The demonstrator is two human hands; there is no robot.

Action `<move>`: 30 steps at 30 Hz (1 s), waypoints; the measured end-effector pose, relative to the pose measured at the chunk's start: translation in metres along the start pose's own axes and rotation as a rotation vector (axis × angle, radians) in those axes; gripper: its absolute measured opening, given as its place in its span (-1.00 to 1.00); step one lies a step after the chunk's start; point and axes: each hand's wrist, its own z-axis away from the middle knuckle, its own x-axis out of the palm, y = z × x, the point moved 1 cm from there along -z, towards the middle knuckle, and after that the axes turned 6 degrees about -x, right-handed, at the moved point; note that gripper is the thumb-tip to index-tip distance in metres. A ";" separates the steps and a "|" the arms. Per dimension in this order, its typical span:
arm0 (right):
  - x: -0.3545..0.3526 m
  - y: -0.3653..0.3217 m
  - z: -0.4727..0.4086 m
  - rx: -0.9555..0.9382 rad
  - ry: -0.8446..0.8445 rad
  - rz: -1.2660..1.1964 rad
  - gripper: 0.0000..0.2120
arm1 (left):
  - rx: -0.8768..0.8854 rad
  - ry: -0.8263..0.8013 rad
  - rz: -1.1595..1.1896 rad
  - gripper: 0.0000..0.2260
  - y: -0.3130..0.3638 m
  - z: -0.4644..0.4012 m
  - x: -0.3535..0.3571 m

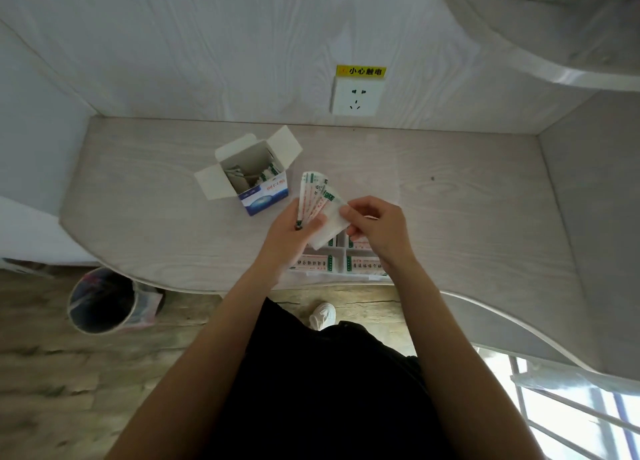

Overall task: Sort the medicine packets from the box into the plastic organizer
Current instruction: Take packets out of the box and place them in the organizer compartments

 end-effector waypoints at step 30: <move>-0.001 0.030 0.014 -0.199 -0.245 0.304 -0.81 | 0.026 0.233 0.140 -0.86 -0.023 0.022 -0.047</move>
